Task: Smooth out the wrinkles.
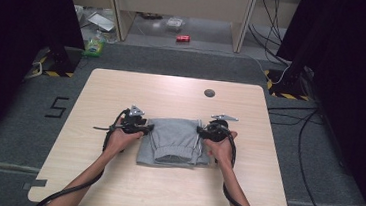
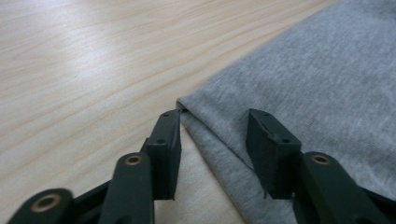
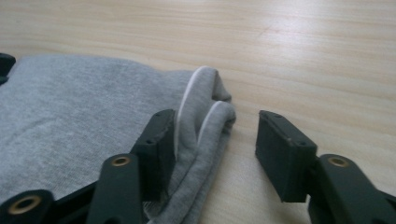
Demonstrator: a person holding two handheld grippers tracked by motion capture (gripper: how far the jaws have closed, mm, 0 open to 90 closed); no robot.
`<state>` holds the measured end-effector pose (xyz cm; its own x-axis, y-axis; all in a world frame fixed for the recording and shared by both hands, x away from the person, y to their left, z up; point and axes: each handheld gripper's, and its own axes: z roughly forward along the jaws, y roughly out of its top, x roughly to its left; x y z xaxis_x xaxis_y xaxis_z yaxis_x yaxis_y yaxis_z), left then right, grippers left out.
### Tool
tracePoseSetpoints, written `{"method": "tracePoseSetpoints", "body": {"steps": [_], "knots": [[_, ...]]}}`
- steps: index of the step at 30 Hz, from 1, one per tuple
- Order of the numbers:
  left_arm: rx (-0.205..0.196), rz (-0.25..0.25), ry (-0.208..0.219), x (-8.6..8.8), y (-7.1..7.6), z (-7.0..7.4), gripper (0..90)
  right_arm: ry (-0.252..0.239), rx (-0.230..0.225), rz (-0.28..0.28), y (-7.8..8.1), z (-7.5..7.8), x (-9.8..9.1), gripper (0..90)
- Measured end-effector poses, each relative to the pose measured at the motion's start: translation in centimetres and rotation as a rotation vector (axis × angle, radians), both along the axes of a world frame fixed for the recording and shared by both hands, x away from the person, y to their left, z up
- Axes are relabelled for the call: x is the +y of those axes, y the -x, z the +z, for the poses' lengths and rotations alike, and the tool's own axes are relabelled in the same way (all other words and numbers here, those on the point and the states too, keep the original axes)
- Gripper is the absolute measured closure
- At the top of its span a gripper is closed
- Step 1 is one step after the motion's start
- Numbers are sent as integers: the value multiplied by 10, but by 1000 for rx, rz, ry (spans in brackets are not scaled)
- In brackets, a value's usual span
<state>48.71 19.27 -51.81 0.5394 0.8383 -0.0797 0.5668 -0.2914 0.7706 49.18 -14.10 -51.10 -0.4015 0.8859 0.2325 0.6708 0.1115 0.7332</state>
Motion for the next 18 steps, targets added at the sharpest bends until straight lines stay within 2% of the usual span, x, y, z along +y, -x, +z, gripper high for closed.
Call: {"method": "tracePoseSetpoints", "body": {"steps": [4,7,10,18], "knots": [[-6,16,-10,7,3,4,441,-10,-10,1,4,10,-8,406],[10,5,57,13,11,10,420,-23,-26,0,10,20,-15,393],[26,-9,88,17,18,15,410,-32,-32,3,17,25,-19,395],[42,-27,99,25,30,19,400,-34,-49,41,32,34,-17,395]]}}
